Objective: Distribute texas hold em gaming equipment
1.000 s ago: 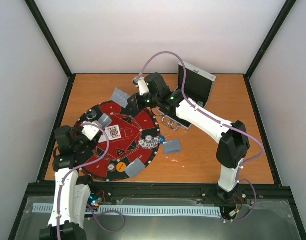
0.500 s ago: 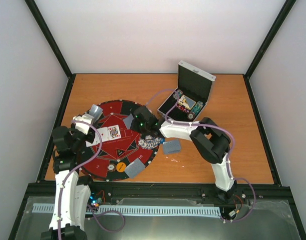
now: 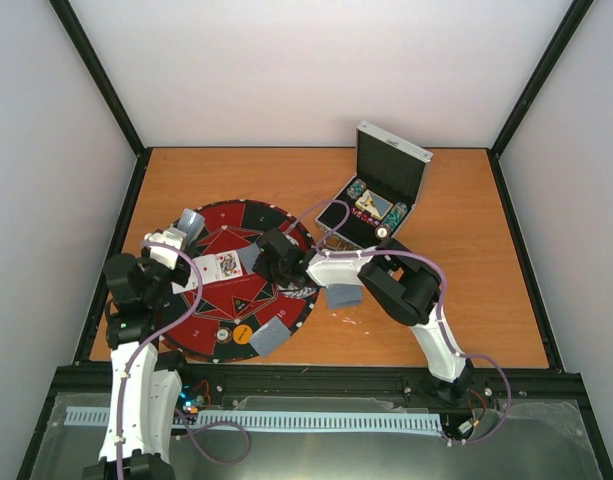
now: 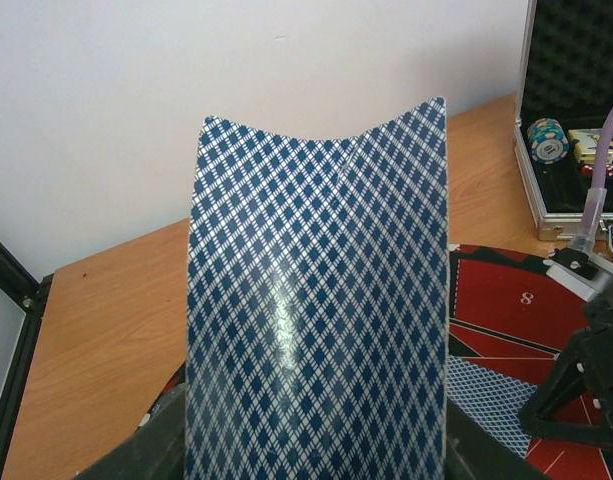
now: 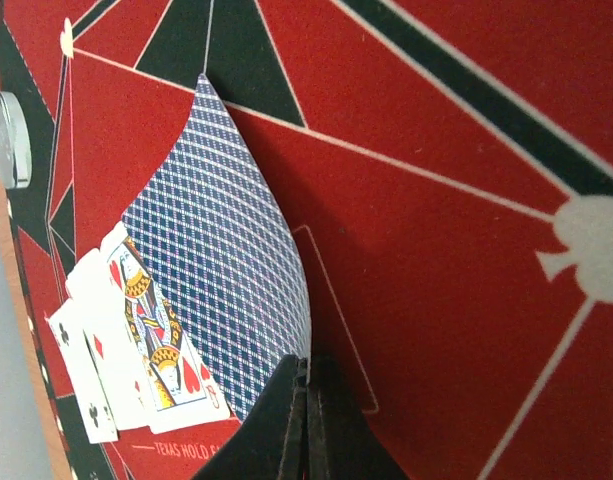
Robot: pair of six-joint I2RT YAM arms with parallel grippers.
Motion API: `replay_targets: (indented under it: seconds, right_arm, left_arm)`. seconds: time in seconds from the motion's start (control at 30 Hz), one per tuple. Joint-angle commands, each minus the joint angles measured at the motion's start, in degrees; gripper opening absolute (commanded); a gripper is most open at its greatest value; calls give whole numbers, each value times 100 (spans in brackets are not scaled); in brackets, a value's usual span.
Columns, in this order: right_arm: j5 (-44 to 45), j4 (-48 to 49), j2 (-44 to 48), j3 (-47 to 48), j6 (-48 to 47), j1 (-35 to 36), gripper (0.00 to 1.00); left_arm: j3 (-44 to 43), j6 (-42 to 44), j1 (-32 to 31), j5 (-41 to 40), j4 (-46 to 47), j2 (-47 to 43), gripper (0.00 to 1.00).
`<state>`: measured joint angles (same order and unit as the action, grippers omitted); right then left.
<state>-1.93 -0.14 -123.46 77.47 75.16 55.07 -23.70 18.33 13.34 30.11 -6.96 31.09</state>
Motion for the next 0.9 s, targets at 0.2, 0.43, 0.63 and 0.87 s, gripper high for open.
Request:
replay_targets:
  seconds: [0.2,0.43,0.63,0.87]
  right_arm:
    - [140,279,-141,-213,1106,127,3]
    - [339,474,-18,-381,1506,202,3]
    - [344,368,-29,-353,1646,215,3]
    - [327,515,-12,-452,1743,224,3]
  left_arm:
    - [-3,-112,-5,101,161,-102,40]
    - [5,-124,-6,143,167,-110,40]
    - [4,-110,-16,145,147,-110,40]
    - [18,-102,-15,145,146,-108,40]
